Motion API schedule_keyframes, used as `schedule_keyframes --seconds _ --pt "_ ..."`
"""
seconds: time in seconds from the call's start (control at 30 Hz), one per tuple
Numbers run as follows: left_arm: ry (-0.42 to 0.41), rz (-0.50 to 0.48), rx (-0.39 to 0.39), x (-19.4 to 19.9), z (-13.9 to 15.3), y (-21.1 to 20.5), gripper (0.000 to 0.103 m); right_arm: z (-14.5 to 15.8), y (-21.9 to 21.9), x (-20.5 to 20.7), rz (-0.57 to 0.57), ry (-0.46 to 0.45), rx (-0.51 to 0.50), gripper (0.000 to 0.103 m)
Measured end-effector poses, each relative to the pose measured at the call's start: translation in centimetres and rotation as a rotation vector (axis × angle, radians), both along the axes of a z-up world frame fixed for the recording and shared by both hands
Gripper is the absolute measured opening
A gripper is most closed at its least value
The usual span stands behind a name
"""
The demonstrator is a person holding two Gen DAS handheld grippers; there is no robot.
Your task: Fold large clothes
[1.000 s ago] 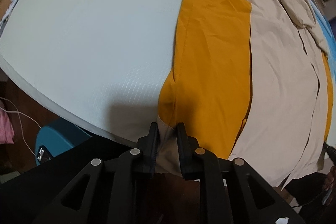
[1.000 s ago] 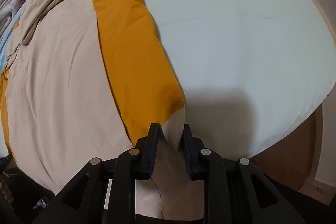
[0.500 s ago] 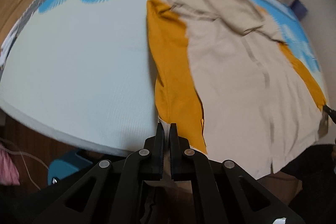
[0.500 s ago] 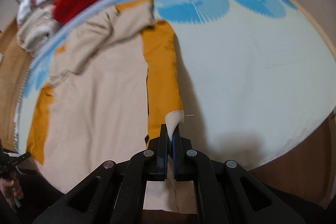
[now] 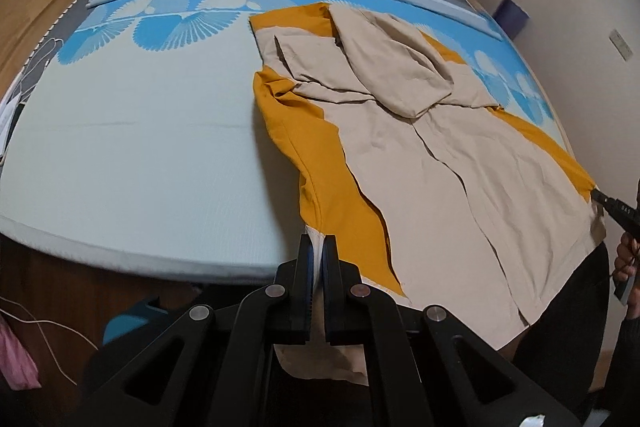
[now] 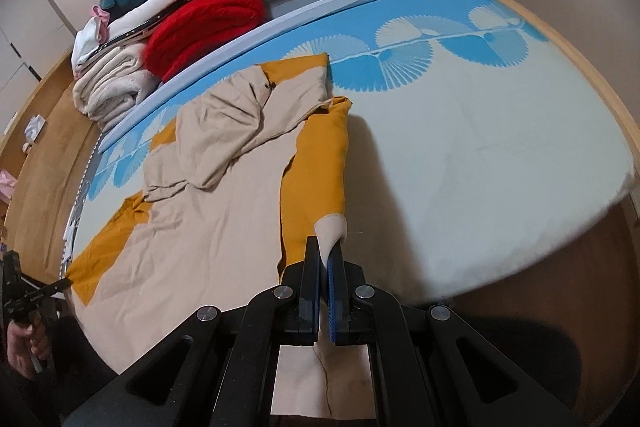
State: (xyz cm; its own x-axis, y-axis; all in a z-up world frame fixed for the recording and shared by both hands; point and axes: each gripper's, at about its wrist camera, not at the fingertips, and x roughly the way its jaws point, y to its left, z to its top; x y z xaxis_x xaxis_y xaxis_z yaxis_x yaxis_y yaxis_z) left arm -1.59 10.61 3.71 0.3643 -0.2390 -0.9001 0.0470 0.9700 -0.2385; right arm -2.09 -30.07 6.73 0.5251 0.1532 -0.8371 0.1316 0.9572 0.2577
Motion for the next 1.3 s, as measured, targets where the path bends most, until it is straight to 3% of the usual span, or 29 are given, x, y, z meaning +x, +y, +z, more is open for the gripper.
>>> schedule_keyframes --seconds 0.23,0.4,0.63,0.9,0.97,1.03,1.1,1.23,1.3 --pt "0.002 -0.027 -0.019 -3.3 1.9 1.1 0.002 2.1 -1.1 -6.6 -0.025 0.029 0.021 0.003" --pt "0.021 -0.011 -0.037 -1.1 1.9 1.7 0.002 3.7 -2.2 -6.0 -0.048 0.018 0.045 0.003" --pt "0.031 -0.002 -0.032 9.4 -1.0 2.0 0.002 1.9 -2.6 5.1 -0.037 0.033 0.014 0.003" --pt "0.109 0.067 -0.056 22.4 -8.5 6.6 0.002 -5.3 -3.5 22.6 0.012 0.087 0.015 0.003" --pt "0.141 0.092 -0.069 24.0 -11.2 7.2 0.003 -7.6 -3.6 25.1 0.015 0.101 0.034 0.003" --pt "0.239 0.124 -0.068 25.3 -14.3 7.7 0.003 -10.9 -3.6 27.0 0.015 0.116 0.026 0.003" --pt "0.238 0.123 -0.068 26.3 -14.4 7.9 0.003 -13.7 -3.5 28.4 0.000 0.208 0.026 0.003" --pt "0.259 0.123 -0.061 27.0 -14.6 8.2 0.008 -14.2 -3.5 30.6 0.003 0.212 0.035 0.003" --pt "0.260 0.158 -0.095 26.9 -14.3 9.0 0.010 -14.6 -3.8 30.8 -0.019 0.222 0.068 0.004"
